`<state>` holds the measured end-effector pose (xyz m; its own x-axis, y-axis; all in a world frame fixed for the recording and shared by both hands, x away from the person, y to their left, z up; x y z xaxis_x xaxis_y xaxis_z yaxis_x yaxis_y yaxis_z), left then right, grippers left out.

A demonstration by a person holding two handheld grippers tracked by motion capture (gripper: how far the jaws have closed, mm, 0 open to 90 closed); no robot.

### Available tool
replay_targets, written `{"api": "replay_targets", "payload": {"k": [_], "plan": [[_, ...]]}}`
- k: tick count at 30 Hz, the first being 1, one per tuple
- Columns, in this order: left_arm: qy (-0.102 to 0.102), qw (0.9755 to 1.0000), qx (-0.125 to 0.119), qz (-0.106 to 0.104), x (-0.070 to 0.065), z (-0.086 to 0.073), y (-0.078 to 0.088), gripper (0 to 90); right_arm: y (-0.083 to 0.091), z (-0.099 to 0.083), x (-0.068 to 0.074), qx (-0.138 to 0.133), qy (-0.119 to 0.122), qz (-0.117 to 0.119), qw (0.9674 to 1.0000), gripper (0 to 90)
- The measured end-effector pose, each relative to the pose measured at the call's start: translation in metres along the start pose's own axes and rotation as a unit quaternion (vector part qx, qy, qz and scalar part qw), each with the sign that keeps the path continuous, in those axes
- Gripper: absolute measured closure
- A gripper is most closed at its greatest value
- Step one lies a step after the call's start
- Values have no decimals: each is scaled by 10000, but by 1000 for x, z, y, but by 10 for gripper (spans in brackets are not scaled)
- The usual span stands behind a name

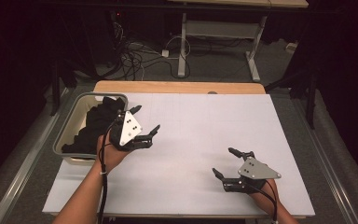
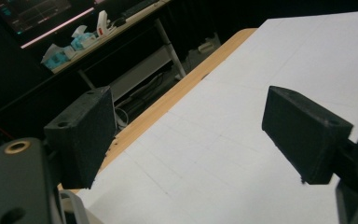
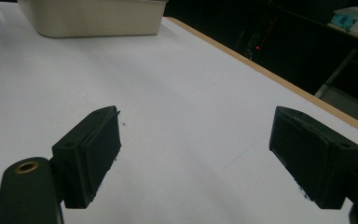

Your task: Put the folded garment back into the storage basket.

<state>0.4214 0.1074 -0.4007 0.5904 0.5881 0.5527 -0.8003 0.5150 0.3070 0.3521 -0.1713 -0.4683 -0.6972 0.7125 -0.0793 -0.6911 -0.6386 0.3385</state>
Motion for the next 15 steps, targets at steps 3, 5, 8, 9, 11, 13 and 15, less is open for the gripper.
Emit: {"api": "replay_targets", "payload": {"k": [3, 5, 8, 9, 11, 13, 15], "plan": [[3, 10000, -18, -13, -2, 1, 0, 171, 0, 0, 1, 0, 26, 9, 10000, 169], [-24, 10000, -28, -22, -5, 1, 1, 171, 0, 0, 1, 1, 25, 24, 10000, 169], [-71, 10000, -45, -44, -9, 2, 2, 171, 0, 0, 2, 5, 27, 36, 10000, 169], [-67, 9999, -50, -62, -10, 2, 2, 171, 0, 0, 2, 4, 35, 41, 10000, 169], [-70, 9999, -59, -61, -11, 2, 3, 171, 0, 0, 2, 2, 44, 38, 10000, 169], [-78, 9999, -76, -68, -14, 1, 3, 171, 0, 0, 3, 3, 46, 52, 10000, 169], [-82, 9999, -74, -80, -15, 1, 3, 171, 0, 0, 3, 8, 53, 56, 10000, 168]]}}
Point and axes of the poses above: each handheld gripper's, and its own axes: y roughly backward along the jaws, z roughly out of its top, x roughly to its left, the point moved 8 cm from there along -y, roughly forward along the jaws, and after that the axes turned 11 degrees about -y, right-handed, at the moved point
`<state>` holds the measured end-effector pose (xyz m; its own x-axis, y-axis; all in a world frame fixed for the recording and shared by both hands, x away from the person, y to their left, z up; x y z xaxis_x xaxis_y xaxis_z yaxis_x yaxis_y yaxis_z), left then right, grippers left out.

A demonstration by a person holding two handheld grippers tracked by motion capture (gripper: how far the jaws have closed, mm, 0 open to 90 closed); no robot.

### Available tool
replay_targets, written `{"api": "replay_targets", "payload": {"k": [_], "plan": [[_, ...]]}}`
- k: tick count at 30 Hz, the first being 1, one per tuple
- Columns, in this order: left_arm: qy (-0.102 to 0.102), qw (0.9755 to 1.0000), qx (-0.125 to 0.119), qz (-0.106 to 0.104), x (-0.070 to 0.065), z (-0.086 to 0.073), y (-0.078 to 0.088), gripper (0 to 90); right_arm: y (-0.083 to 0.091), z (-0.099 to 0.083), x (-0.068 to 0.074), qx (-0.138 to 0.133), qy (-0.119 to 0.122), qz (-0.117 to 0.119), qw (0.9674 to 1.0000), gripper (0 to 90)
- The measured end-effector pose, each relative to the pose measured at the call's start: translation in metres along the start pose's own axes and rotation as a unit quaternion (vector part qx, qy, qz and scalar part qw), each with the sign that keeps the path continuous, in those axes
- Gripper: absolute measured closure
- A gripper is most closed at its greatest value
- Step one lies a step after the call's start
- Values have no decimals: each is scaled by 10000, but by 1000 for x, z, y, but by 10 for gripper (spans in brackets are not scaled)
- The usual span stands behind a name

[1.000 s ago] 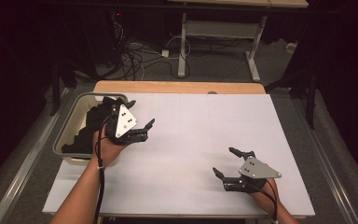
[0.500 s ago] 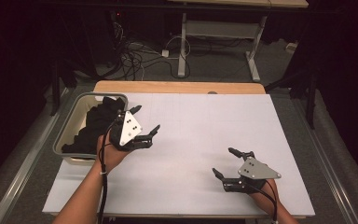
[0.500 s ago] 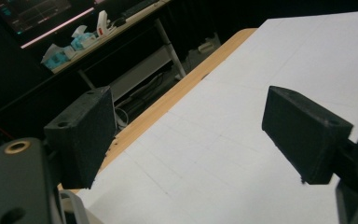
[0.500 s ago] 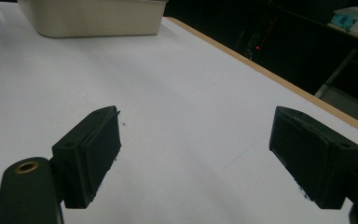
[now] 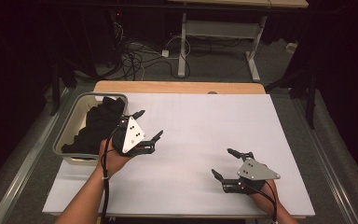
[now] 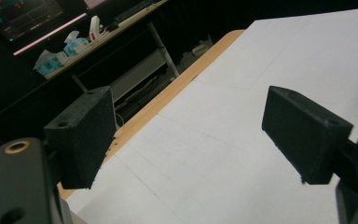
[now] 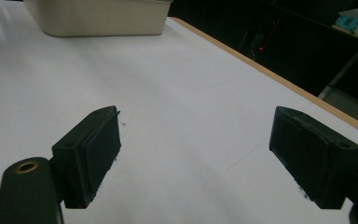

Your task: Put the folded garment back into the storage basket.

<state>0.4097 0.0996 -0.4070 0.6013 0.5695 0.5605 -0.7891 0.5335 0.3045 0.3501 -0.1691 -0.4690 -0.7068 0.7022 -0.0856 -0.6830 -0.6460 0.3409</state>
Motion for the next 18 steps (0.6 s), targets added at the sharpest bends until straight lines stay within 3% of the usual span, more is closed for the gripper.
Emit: {"api": "replay_targets", "payload": {"k": [18], "plan": [[-178, 9997, -12, -149, -20, 1, 5, 171, -1, 0, 3, 10, 45, 41, 10000, 169]]}}
Point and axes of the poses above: each handheld gripper's, and its own axes: y roughly backward along the jaws, z roughly out of its top, x roughly to its left, the point moved 8 cm from there along -y, roughly forward along the jaws, and after that the axes turned 11 degrees about -y, right-handed, at the moved point
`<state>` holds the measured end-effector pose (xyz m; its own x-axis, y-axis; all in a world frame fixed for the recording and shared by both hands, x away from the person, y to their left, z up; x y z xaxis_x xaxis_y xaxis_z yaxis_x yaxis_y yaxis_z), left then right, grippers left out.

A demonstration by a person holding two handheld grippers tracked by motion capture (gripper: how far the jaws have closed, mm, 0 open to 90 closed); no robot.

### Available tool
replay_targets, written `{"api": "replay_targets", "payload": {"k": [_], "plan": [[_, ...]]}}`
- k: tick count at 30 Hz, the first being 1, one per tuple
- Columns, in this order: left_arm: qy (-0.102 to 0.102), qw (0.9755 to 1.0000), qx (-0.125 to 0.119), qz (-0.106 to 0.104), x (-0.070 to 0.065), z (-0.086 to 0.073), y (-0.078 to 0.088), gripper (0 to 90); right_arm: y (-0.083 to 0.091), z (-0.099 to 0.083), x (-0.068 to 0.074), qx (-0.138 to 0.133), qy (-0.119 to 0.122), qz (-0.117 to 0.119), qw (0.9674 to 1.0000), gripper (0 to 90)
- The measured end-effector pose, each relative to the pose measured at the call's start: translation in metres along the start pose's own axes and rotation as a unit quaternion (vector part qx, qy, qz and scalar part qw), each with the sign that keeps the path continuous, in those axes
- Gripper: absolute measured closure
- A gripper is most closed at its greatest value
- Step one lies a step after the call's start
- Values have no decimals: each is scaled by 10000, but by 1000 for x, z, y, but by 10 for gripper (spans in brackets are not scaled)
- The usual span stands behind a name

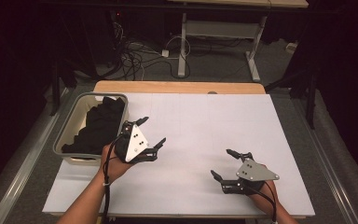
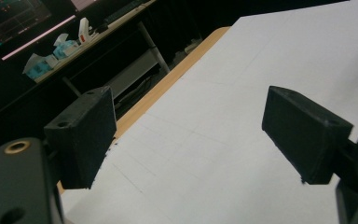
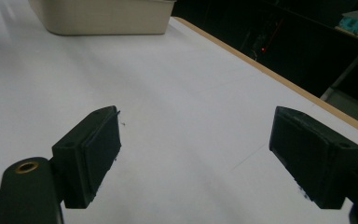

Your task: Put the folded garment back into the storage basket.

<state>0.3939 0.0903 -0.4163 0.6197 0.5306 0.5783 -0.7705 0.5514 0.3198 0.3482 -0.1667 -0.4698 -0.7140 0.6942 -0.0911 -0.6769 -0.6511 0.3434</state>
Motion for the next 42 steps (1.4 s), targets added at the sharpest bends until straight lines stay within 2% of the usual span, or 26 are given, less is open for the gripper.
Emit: {"api": "replay_targets", "payload": {"k": [9, 20, 33, 42], "plan": [[-40, 9999, 42, -101, -11, -4, -1, 170, -1, -1, 2, 23, 50, 13, 10000, 169], [-21, 9999, 53, -126, -20, -10, 1, 171, -1, -1, 4, 23, 90, 37, 9999, 169], [9, 9997, 193, -148, -31, -28, 2, 171, -2, -1, 8, 27, 112, 66, 9999, 169], [24, 9993, 289, -243, -40, -38, 3, 170, -4, -3, 10, 78, 186, 75, 9998, 168]]}}
Point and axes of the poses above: each handheld gripper's, and its own axes: y roughly backward along the jaws, z roughly out of its top, x roughly to its left, the point moved 8 cm from there along -y, roughly forward along the jaws, and after that the axes turned 11 degrees about -y, right-handed, at the moved point
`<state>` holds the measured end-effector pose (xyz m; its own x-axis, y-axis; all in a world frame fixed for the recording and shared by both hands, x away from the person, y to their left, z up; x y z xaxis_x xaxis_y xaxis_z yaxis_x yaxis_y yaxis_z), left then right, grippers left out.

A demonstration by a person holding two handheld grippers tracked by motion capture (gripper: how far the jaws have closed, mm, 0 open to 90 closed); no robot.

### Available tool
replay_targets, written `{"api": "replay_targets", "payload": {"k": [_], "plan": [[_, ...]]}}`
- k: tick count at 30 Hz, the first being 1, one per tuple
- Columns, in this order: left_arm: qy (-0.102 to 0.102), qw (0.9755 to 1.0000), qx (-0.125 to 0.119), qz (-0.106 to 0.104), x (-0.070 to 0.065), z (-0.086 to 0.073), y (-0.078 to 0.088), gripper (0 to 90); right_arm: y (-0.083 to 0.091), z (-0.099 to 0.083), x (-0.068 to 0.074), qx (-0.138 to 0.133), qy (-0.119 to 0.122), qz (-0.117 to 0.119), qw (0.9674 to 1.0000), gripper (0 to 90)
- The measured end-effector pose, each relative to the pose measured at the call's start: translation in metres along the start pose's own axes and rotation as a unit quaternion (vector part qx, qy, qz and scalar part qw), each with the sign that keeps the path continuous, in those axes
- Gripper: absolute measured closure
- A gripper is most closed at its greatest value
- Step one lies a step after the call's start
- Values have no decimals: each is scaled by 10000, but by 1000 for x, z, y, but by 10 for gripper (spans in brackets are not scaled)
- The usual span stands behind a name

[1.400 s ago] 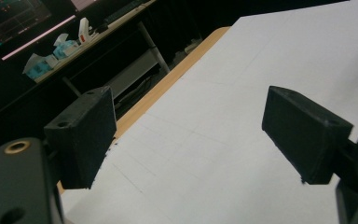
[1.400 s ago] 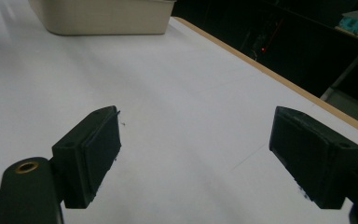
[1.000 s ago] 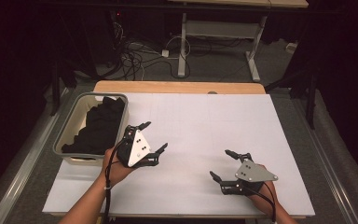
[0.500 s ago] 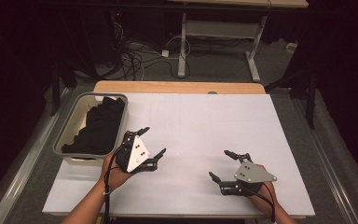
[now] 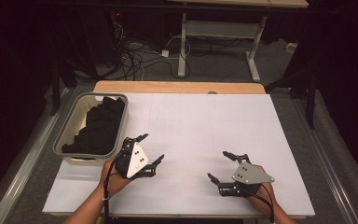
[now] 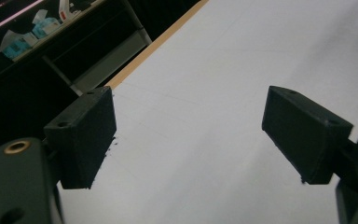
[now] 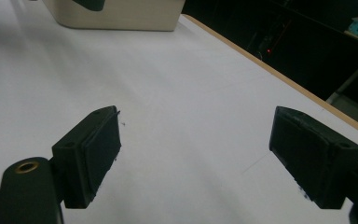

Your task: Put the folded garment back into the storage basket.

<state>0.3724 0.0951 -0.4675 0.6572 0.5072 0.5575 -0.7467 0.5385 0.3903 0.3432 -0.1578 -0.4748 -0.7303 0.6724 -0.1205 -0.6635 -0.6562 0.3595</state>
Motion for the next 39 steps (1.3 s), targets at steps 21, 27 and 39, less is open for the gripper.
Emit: {"api": "replay_targets", "payload": {"k": [21, 27, 39], "plan": [[257, 9992, 210, -202, -15, -31, 5, 170, -1, -5, -6, 67, -157, -151, 9997, 161], [393, 9983, 330, -257, -20, -44, 11, 170, -2, -6, -6, 92, -143, -149, 9997, 161], [604, 9967, 510, -167, -29, -59, 27, 170, -3, -9, -6, 149, -98, -92, 9998, 162]]}}
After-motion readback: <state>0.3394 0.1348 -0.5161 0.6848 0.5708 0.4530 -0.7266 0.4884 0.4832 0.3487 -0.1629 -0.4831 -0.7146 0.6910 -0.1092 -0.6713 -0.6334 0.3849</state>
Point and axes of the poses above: each handheld gripper's, and its own axes: y roughly backward along the jaws, z roughly out of its top, x roughly to its left, the point moved 8 cm from there along -y, roughly forward along the jaws, and after that the axes turned 11 degrees about -y, right-handed, at the moved point
